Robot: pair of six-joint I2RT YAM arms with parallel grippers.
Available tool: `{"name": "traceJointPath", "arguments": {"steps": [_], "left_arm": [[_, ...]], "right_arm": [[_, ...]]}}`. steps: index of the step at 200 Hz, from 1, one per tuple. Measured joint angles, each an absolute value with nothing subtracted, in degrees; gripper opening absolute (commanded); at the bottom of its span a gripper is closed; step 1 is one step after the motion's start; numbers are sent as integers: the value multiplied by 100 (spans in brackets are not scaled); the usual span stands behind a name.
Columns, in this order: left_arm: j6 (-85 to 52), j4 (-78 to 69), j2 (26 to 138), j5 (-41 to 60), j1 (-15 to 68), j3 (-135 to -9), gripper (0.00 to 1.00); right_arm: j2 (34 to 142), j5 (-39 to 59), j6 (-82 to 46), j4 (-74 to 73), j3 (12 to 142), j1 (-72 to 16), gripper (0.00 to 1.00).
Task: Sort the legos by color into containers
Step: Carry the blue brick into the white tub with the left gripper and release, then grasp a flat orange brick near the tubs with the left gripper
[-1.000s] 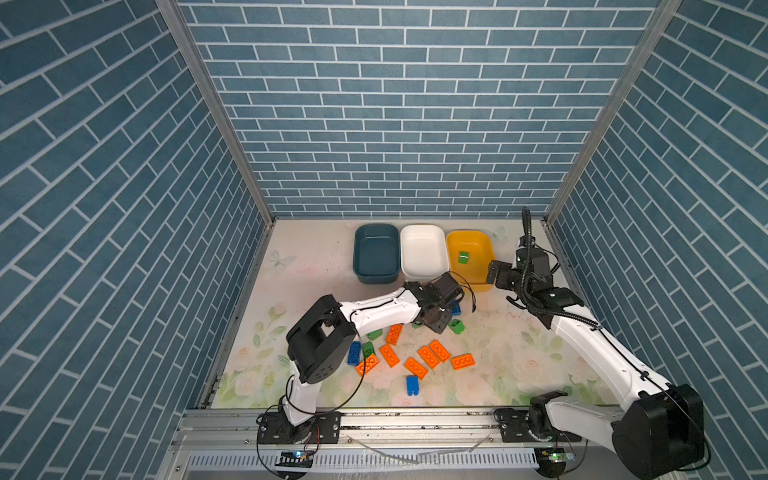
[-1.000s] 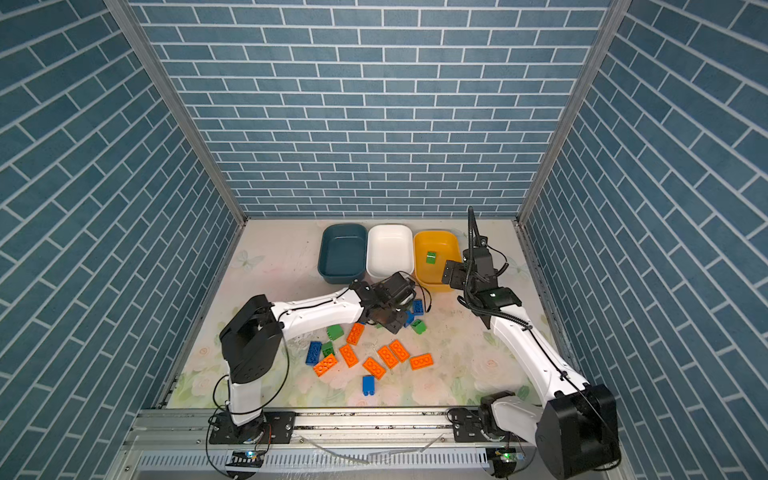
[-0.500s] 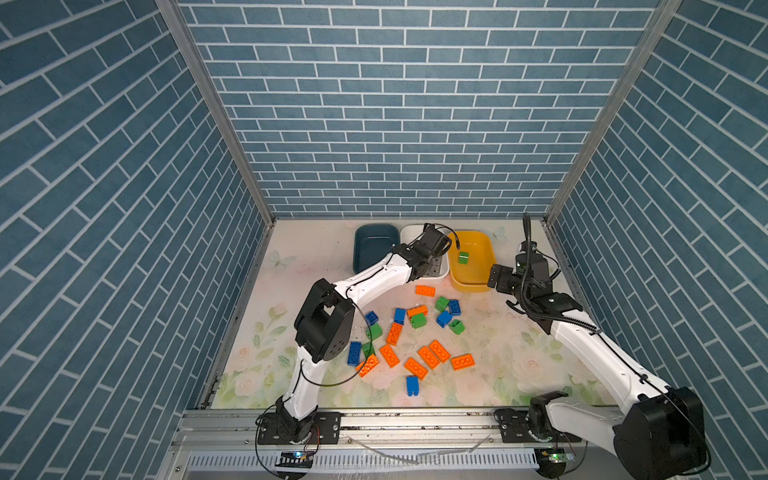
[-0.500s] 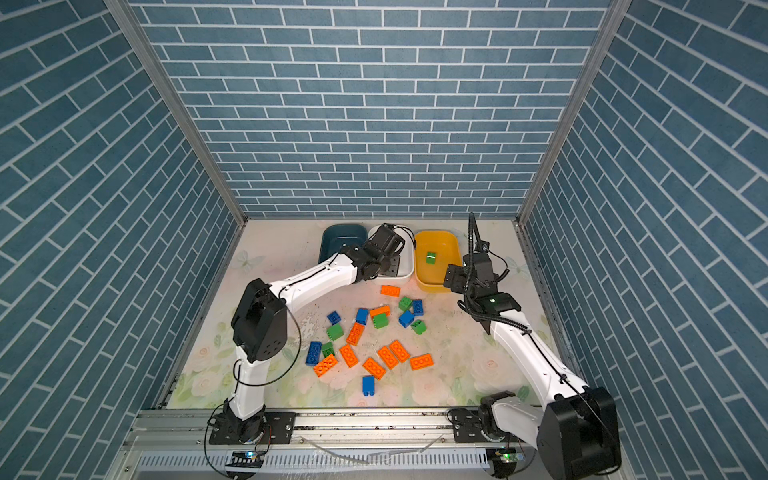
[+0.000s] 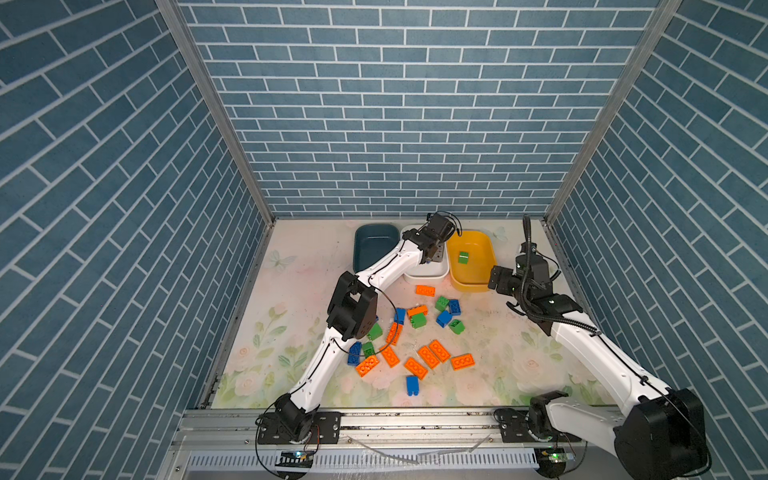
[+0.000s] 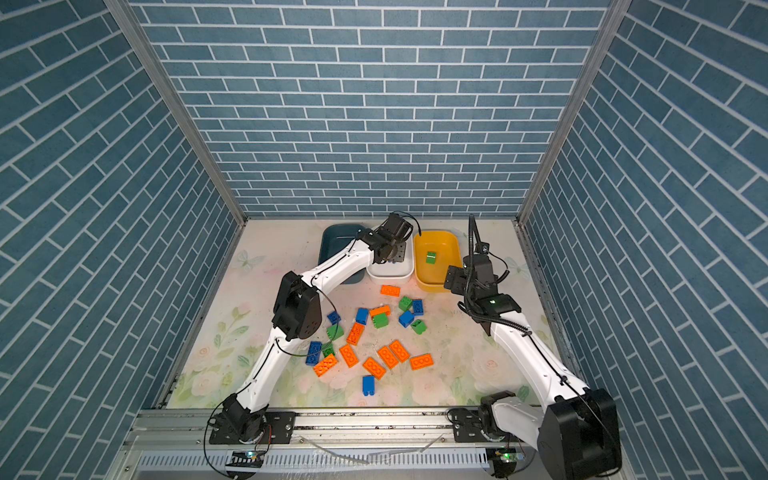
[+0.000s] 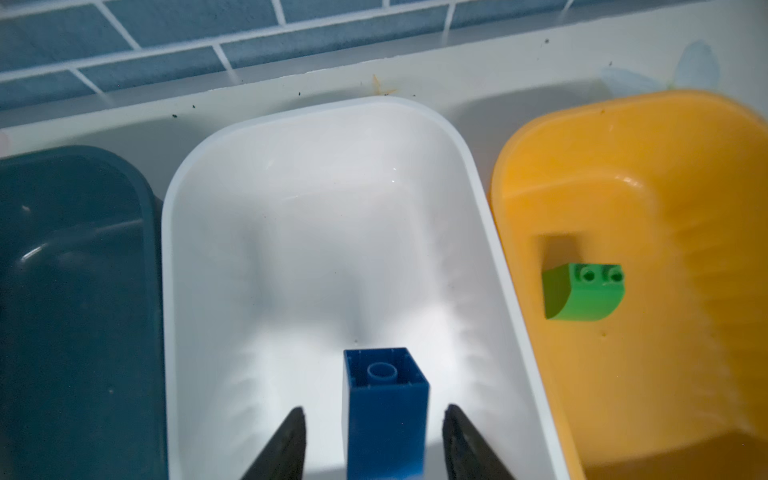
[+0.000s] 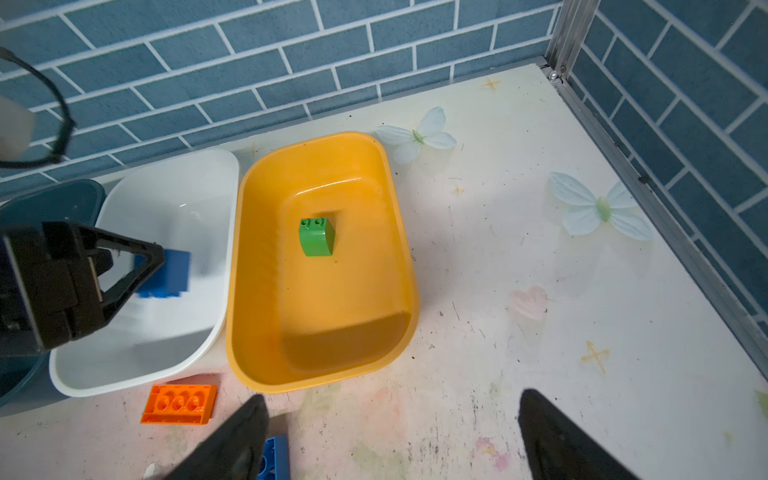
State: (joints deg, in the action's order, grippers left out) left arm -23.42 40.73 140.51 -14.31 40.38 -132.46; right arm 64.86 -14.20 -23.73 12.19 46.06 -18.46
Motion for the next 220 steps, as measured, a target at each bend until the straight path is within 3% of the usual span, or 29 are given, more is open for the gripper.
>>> {"name": "traceJointPath", "arguments": {"steps": [56, 93, 142, 220], "left_arm": [[-2342, 3822, 12525, -1367, 4274, -11251, 99], [-2600, 3398, 11546, -1385, 4661, -9907, 99], [-3148, 2862, 11555, -1422, 4744, -8908, 95], [-3365, 2237, 12302, -1542, 4744, -9000, 95]], "right_arm": [[6482, -1332, -2373, 1212, 4563, -1846, 94], [6589, -1205, -2375, 1151, 4563, -1848, 94], [6643, -1028, -2377, 1107, 4565, -1848, 93], [6608, -1009, -2377, 1111, 4565, -1848, 93]]}}
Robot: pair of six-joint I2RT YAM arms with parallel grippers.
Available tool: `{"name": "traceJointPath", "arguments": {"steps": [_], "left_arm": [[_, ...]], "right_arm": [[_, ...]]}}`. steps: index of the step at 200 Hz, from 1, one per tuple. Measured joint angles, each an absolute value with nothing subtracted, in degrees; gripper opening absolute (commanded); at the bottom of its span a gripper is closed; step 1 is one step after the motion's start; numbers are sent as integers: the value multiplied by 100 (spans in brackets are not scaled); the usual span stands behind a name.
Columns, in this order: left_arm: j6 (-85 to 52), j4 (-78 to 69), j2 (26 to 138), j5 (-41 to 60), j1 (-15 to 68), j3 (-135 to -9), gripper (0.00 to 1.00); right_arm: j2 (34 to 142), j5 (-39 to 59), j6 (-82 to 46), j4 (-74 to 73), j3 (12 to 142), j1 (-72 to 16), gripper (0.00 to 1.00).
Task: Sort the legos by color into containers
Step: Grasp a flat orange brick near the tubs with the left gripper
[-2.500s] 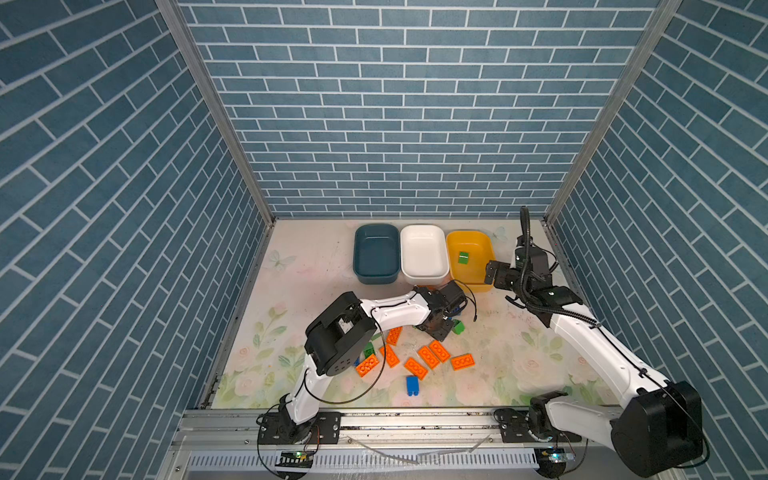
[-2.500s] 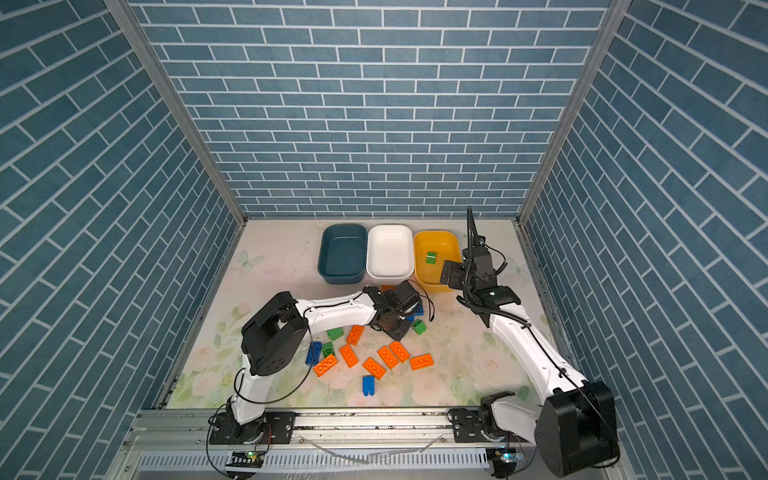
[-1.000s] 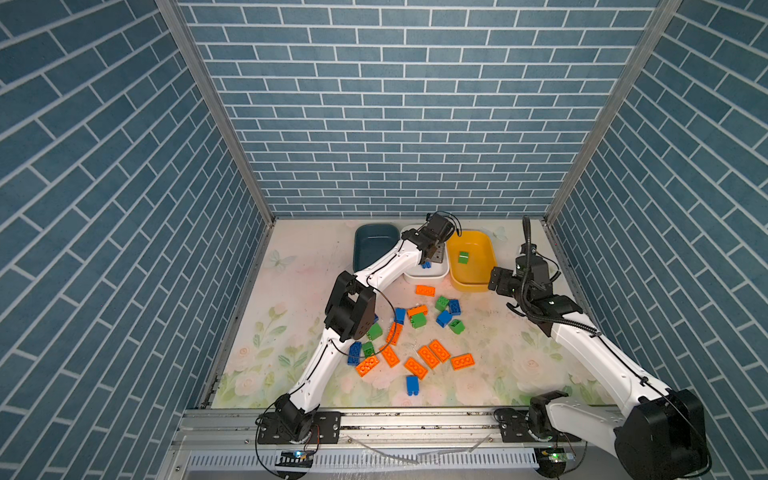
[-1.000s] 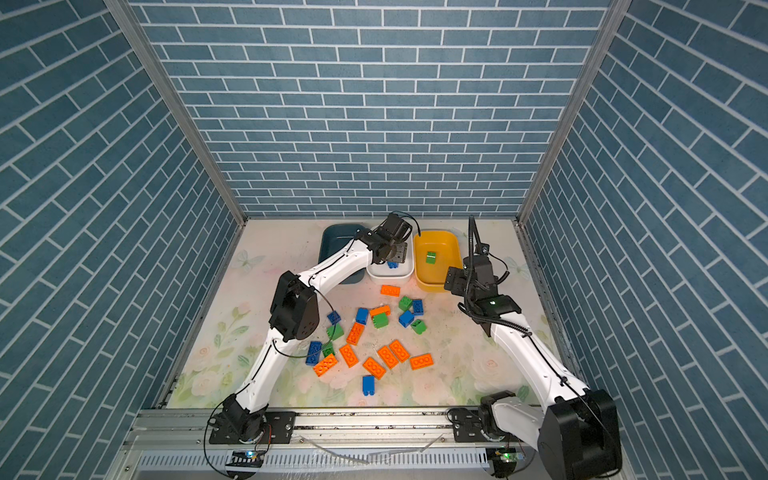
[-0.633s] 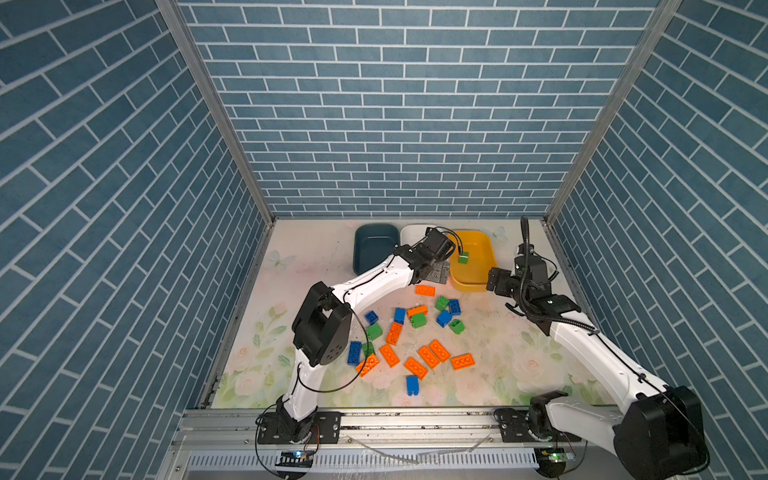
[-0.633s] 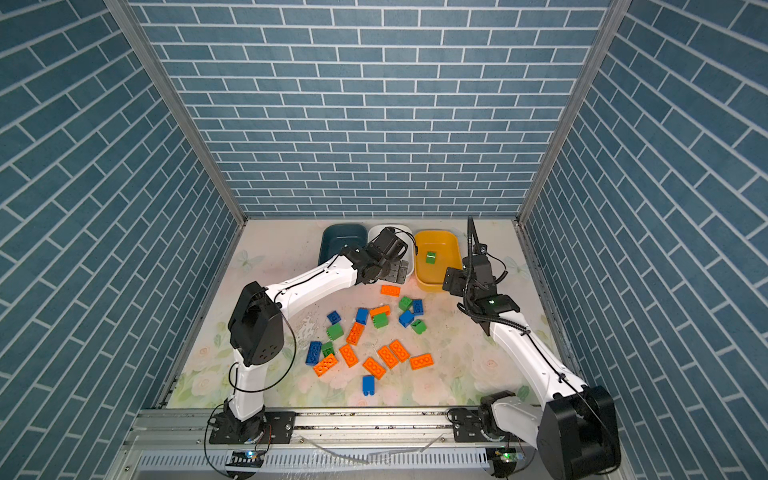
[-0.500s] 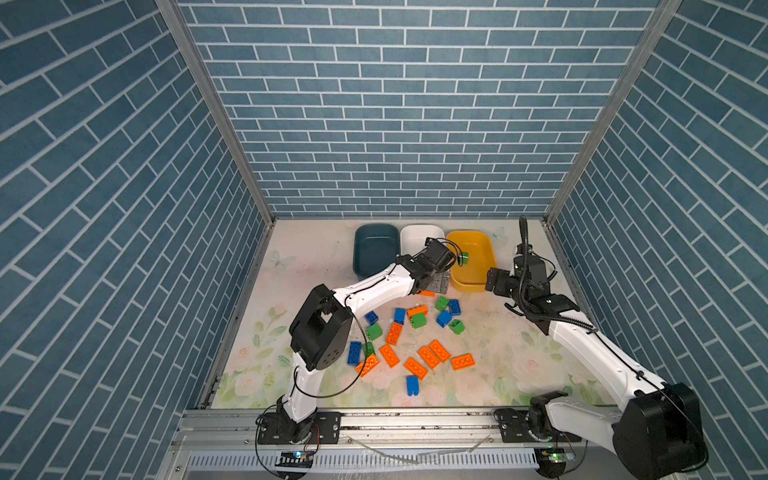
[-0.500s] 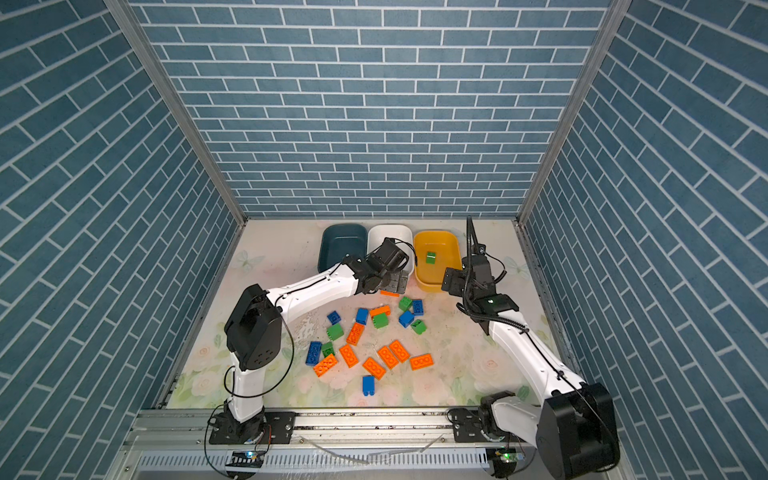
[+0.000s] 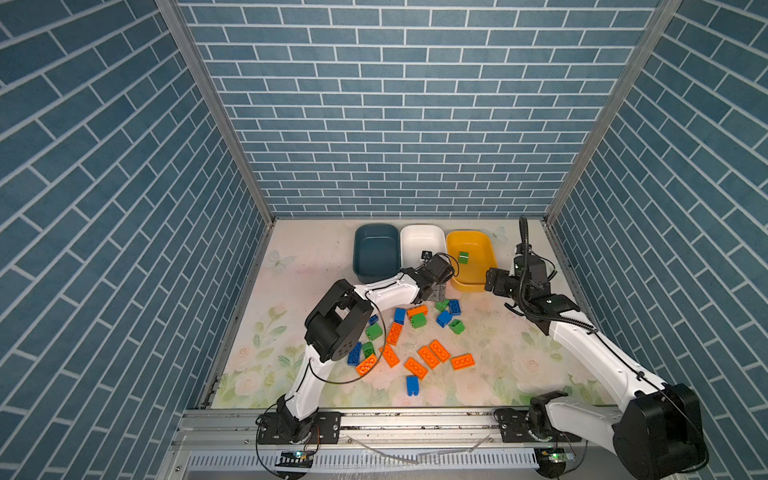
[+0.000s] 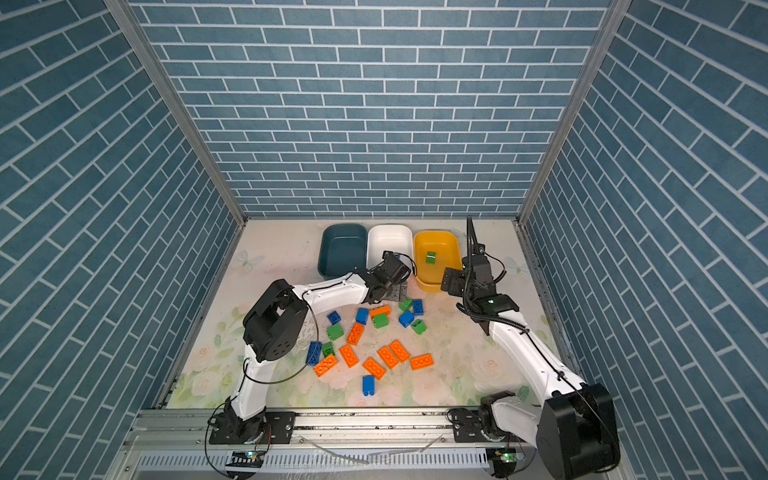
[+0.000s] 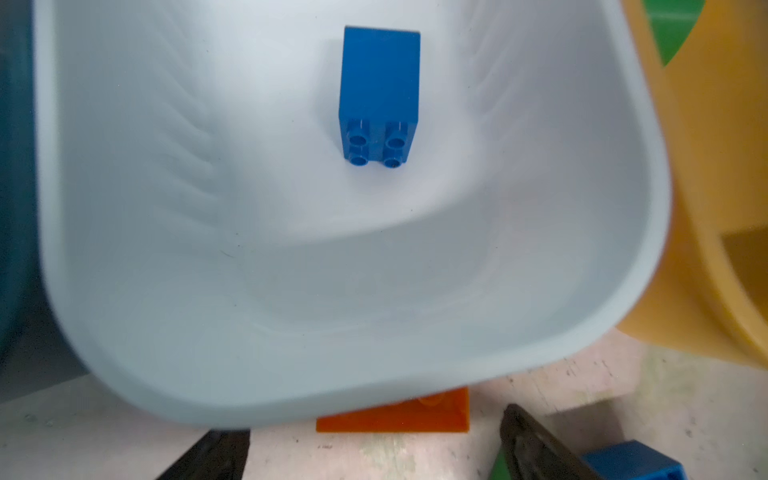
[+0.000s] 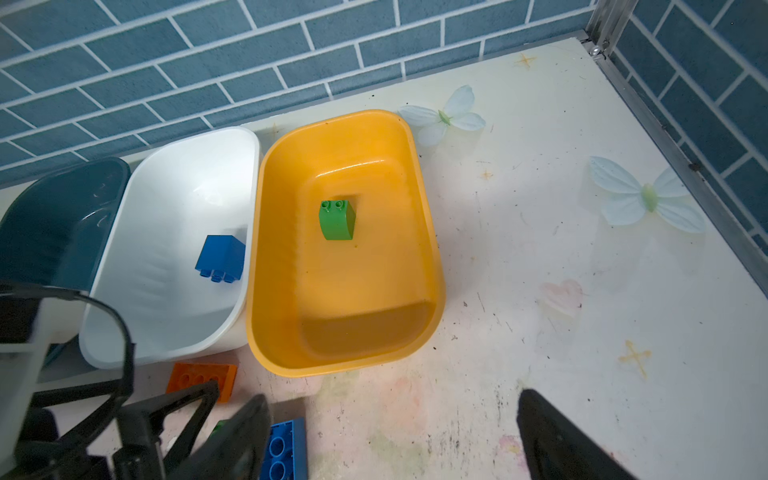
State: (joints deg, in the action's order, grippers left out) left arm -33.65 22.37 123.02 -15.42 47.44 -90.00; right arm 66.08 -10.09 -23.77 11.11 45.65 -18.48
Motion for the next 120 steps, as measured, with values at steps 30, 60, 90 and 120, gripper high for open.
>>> {"name": "traceJointPath", "arguments": {"steps": [30, 60, 90, 120], "left_arm": [[-3376, 2217, 12534, -1564, 4746, -9083, 94], [-3367, 2215, 12658, -1678, 4766, -9203, 89], [-3356, 2204, 12822, -1708, 4766, -9341, 81], [-3352, 2187, 12831, -1721, 4775, -9351, 74]], "right_arm": [[6598, -1009, -2377, 1111, 4563, -1848, 92], [6598, -1009, -2377, 1111, 4563, -1848, 93], [6595, -1009, -2375, 1111, 4565, -1848, 93], [6549, -1000, -2373, 1111, 4563, -1848, 93]]}}
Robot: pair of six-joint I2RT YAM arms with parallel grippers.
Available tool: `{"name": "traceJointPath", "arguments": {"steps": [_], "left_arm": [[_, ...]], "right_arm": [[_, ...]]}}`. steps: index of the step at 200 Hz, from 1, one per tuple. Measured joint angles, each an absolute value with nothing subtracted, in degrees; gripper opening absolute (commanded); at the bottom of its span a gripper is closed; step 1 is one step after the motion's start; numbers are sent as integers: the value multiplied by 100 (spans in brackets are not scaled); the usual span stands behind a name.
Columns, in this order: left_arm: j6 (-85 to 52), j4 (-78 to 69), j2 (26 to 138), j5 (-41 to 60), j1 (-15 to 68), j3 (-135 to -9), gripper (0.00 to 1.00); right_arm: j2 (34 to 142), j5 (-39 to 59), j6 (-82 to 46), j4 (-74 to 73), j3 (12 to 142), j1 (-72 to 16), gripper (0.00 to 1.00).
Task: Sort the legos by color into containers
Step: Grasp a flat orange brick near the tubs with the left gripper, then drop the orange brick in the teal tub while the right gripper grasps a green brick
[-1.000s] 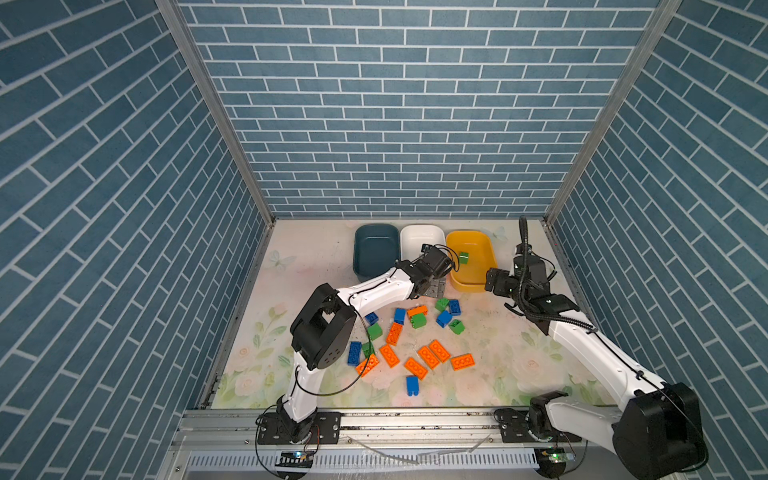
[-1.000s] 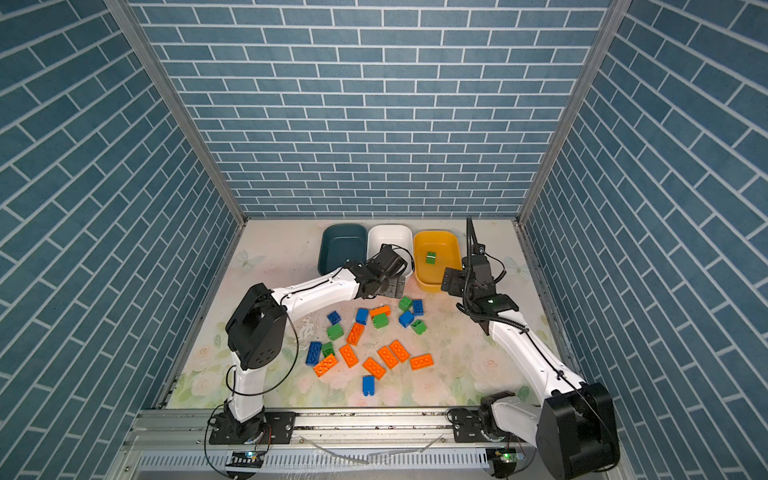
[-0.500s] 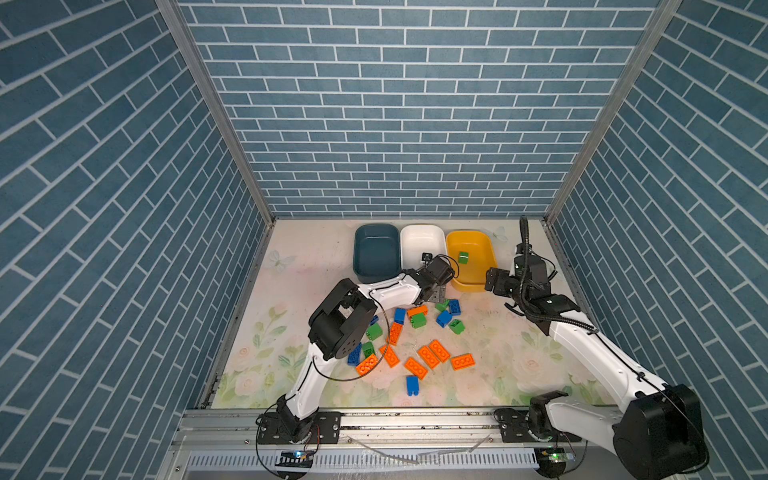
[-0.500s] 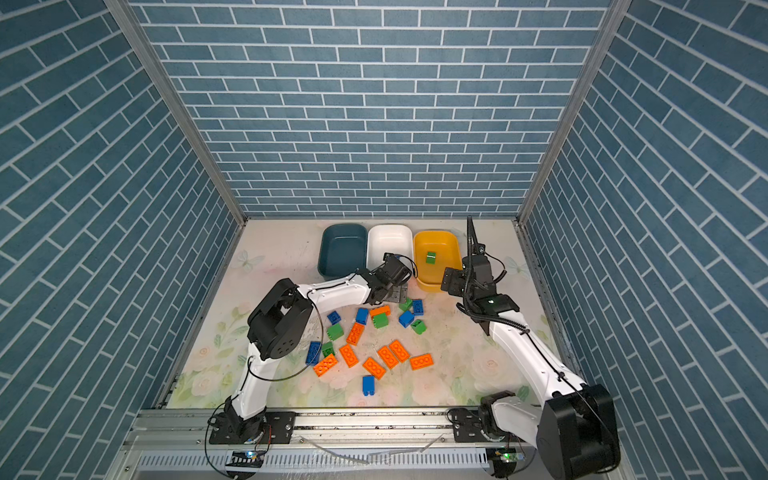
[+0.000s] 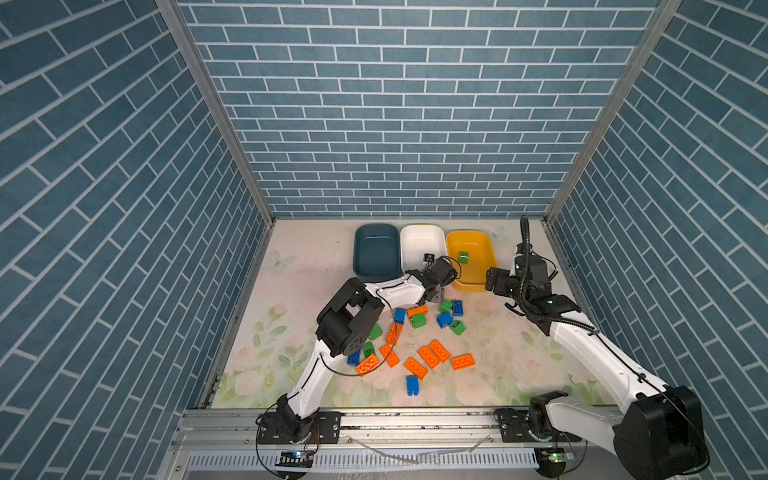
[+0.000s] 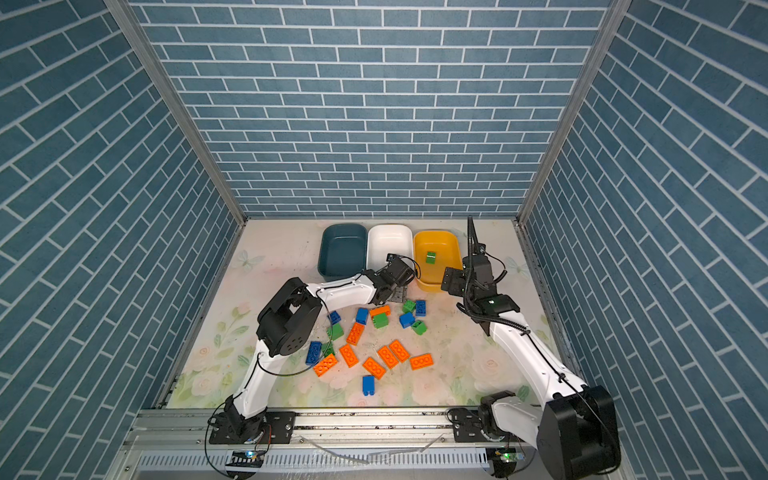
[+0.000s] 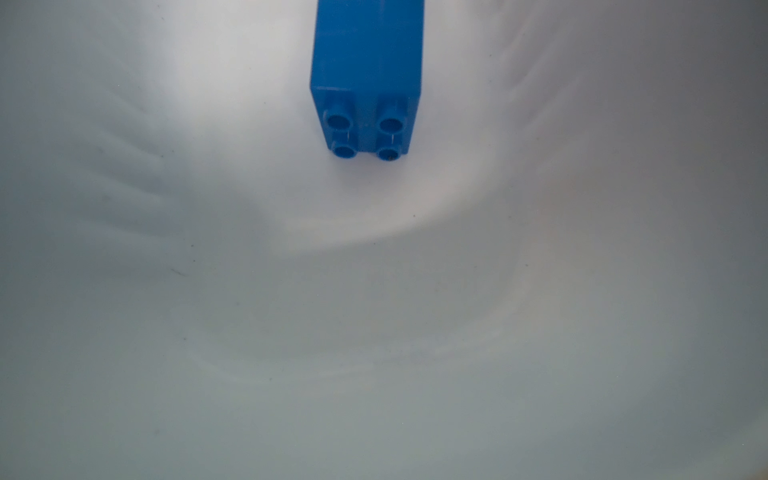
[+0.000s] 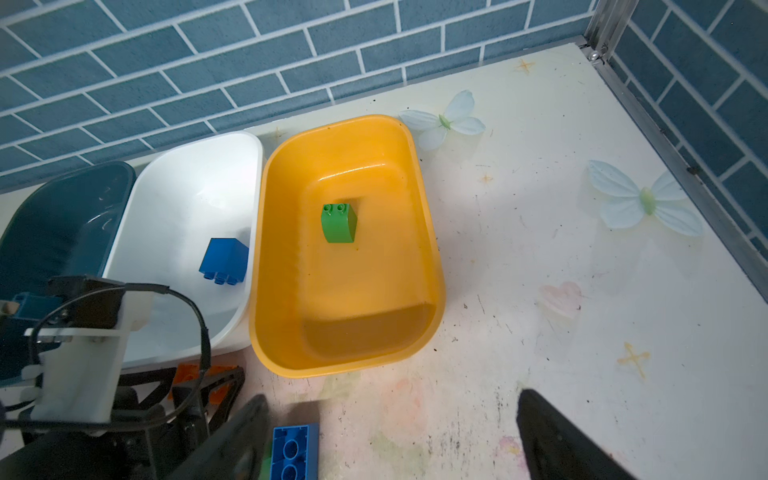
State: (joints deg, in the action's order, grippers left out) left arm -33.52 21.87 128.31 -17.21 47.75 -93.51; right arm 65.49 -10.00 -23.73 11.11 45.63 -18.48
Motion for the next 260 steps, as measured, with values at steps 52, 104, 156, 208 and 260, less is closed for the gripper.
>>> {"name": "traceJointPath", "arguments": {"steps": [52, 104, 156, 208, 260], "left_arm": [[-3306, 1839, 12505, -1778, 4814, -8761, 63], [-3225, 1680, 11601, -1734, 4906, -7937, 61], [-3273, 1616, 10250, -2043, 4921, -7461, 67], [-2989, 1643, 9913, -2445, 4497, -7474, 67], [-2773, 1894, 10259, -2364, 3675, -7920, 67]], "right_arm": [[6543, -746, -2355, 1114, 4563, -1848, 93], [6580, -589, -2373, 1114, 4565, -1848, 94], [6711, -447, -2355, 1081, 4565, -1876, 94], [6729, -386, -2237, 786, 4565, -1925, 93], [6764, 51, -1953, 720, 4563, -1935, 94]]}}
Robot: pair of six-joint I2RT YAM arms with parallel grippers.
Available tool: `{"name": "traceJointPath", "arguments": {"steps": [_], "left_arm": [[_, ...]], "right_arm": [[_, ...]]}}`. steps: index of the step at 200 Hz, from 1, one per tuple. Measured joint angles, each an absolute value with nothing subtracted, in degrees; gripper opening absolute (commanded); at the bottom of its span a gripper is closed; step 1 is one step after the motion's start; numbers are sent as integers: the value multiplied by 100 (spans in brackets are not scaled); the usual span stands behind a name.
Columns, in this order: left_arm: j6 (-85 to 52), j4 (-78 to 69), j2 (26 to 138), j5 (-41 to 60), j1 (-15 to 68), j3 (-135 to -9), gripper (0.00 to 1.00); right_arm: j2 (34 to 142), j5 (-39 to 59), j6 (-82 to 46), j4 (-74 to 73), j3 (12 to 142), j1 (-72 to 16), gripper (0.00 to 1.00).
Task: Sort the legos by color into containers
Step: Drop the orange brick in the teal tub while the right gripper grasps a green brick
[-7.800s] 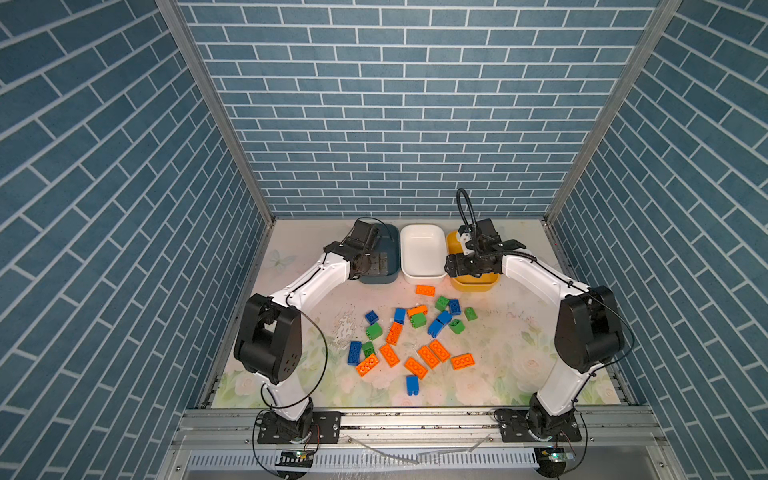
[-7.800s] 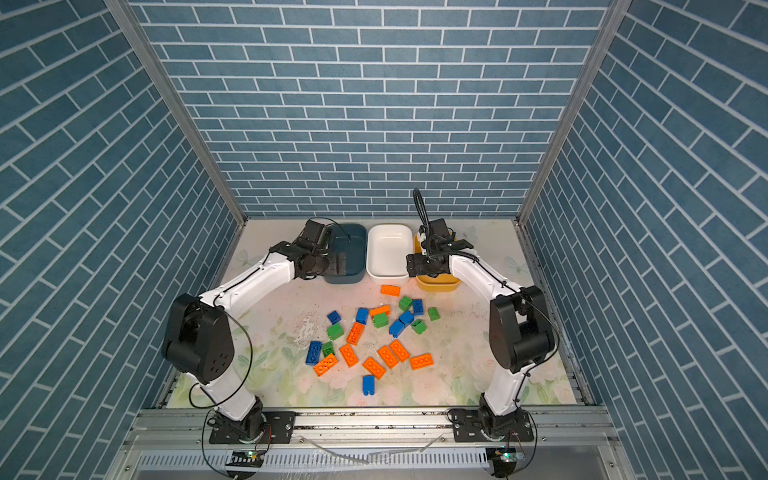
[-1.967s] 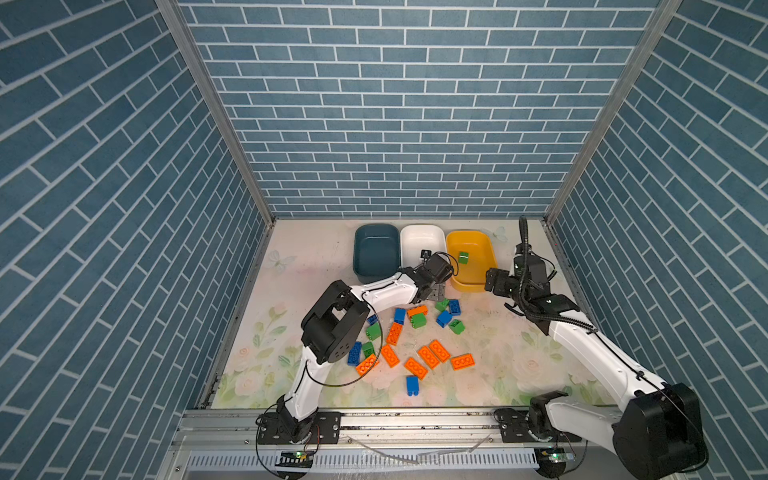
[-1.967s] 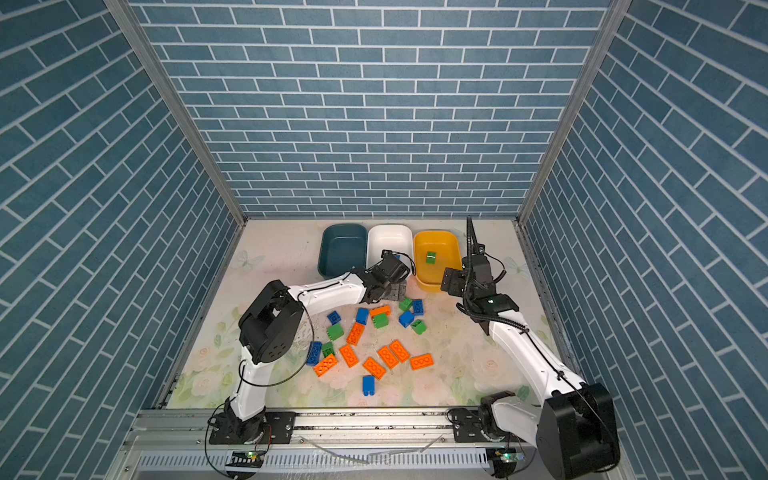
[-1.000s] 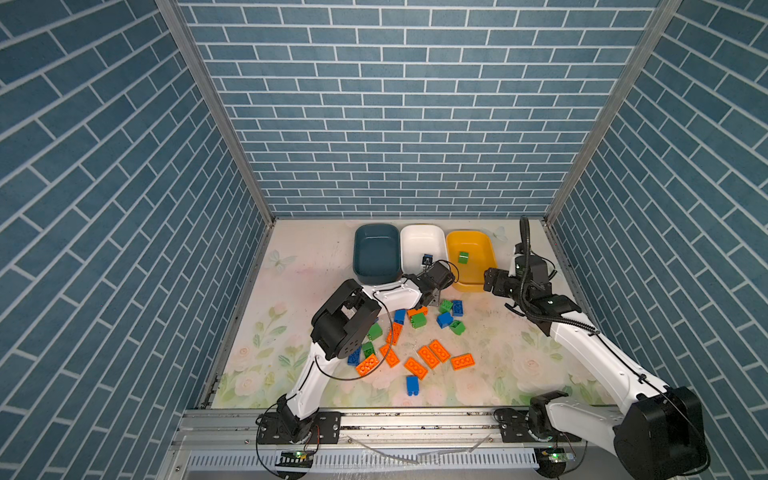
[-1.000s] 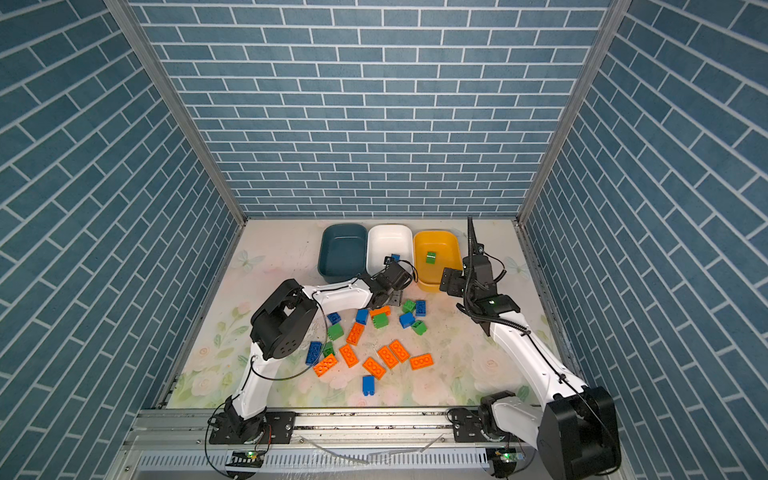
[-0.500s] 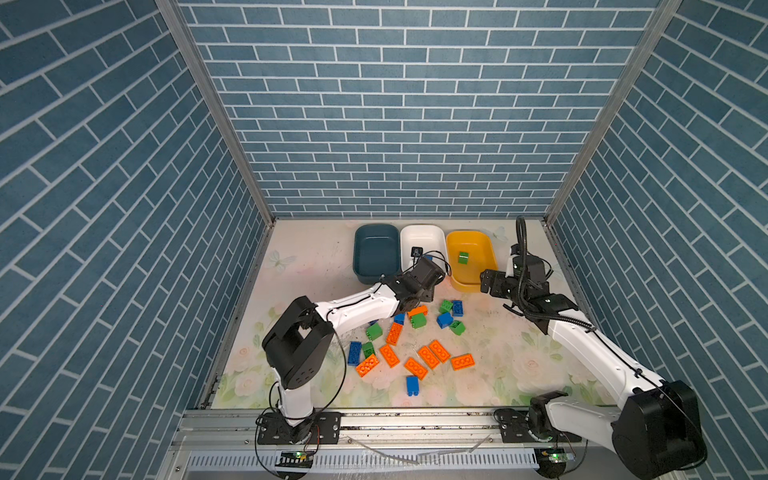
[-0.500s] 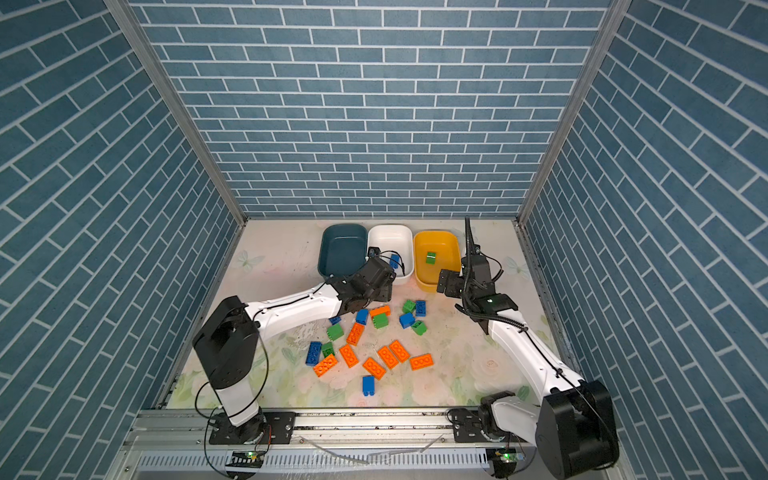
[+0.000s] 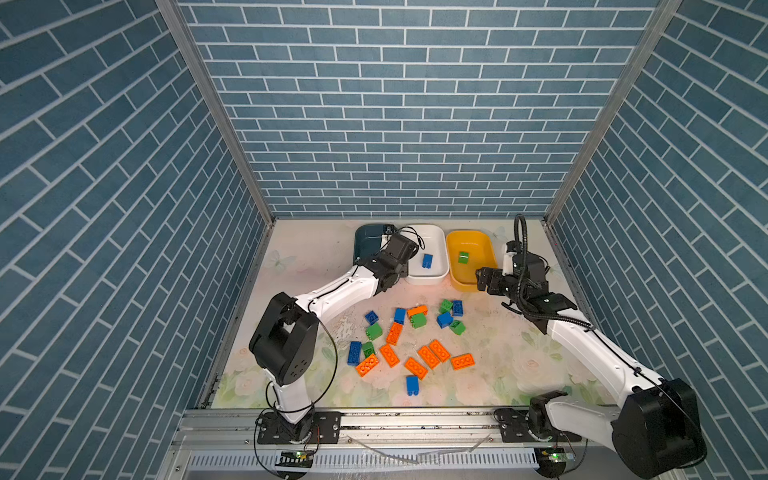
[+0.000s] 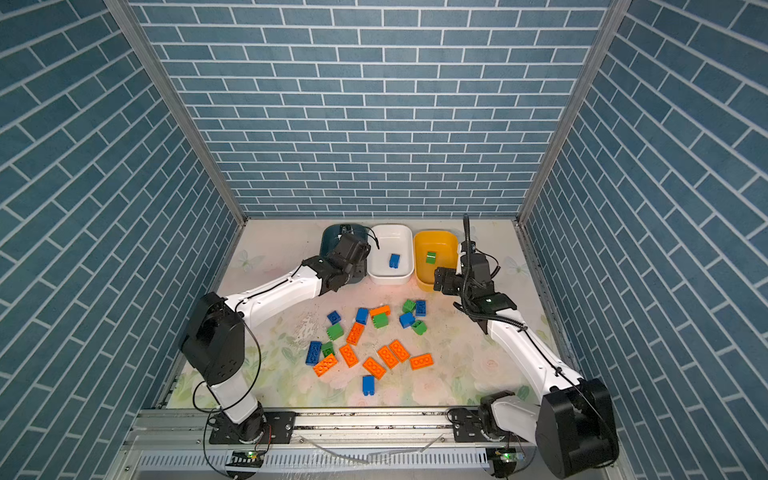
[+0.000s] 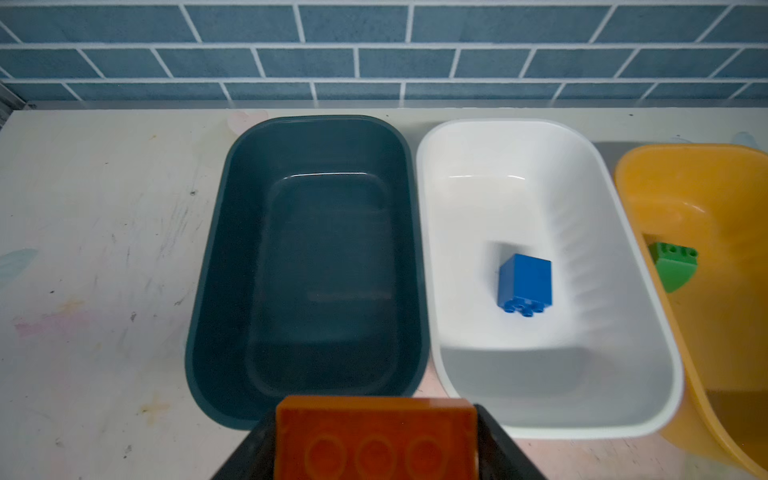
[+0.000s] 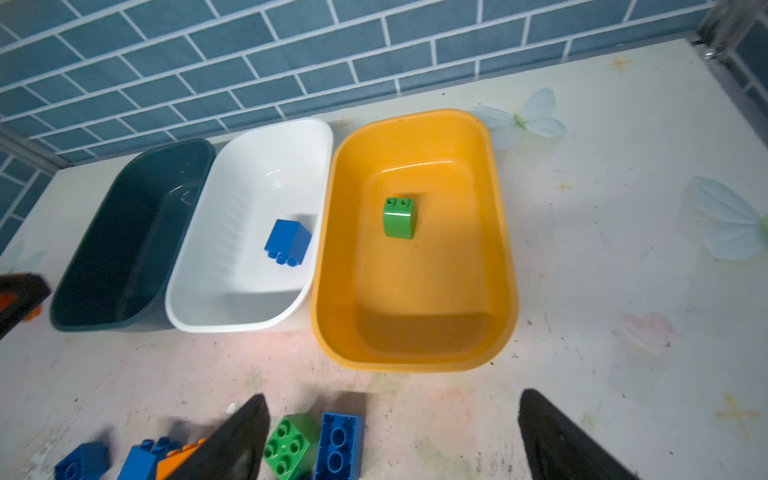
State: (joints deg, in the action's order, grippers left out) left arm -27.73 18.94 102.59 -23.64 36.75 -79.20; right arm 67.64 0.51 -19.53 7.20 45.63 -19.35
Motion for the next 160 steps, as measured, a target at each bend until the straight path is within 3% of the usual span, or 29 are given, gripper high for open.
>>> {"name": "traceJointPath", "arguments": {"steps": [53, 82, 102, 160], "left_arm": [[-2659, 2346, 11445, -2106, 3061, -9142, 68], [-2617, 2700, 11872, -1990, 2950, -9758, 78], [-2635, 2840, 11889, -1905, 2947, -9891, 87], [-2738, 2867, 11268, -1649, 2952, -9244, 98]], "right_arm": [[7446, 1050, -1404, 735, 4569, -2274, 92], [7732, 1374, -1052, 827, 4593, -2473, 89], [7905, 1514, -775, 921, 4635, -2582, 88], [8534, 1614, 16, 1533, 5221, -2893, 81]]}}
